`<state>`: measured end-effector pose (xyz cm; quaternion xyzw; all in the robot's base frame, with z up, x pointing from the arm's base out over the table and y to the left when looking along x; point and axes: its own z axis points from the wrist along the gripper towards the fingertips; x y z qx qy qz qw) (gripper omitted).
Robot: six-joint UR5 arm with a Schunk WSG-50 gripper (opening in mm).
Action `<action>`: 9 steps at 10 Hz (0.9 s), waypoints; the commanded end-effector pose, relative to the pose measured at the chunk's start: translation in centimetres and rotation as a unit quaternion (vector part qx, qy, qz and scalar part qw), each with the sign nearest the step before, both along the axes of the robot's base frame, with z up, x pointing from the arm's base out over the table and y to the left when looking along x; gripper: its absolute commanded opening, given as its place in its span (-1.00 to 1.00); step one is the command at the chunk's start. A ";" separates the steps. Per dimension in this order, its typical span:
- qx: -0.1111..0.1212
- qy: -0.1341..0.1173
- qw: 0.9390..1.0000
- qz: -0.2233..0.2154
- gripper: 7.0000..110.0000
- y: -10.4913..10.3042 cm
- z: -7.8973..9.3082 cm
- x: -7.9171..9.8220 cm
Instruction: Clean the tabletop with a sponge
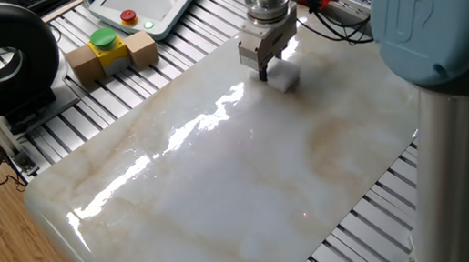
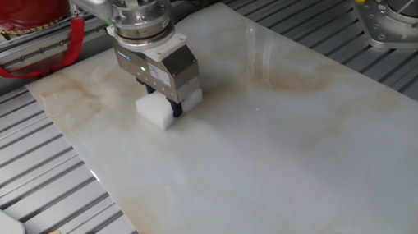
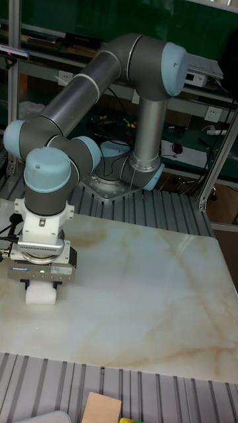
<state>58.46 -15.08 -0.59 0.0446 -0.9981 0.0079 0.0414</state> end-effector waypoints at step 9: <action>0.011 -0.002 1.000 0.023 -1.00 -3.8 0.5 -0.9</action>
